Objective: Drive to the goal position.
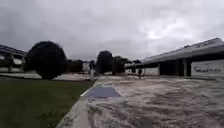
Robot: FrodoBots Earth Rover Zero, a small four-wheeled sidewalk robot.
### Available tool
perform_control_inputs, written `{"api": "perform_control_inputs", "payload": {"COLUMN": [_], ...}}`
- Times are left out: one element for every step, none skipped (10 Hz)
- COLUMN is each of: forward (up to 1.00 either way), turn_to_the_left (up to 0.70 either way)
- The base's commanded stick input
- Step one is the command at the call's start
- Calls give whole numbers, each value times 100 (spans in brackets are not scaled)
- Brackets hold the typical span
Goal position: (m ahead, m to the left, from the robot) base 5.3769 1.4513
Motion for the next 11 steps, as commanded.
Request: {"api": "perform_control_inputs", "payload": {"forward": [50, 50, 50, 50, 50, 50, 50, 50, 50, 50, 50], "turn_to_the_left": [0, 0, 0, 0, 0, 0, 0, 0, 0, 0, 0]}}
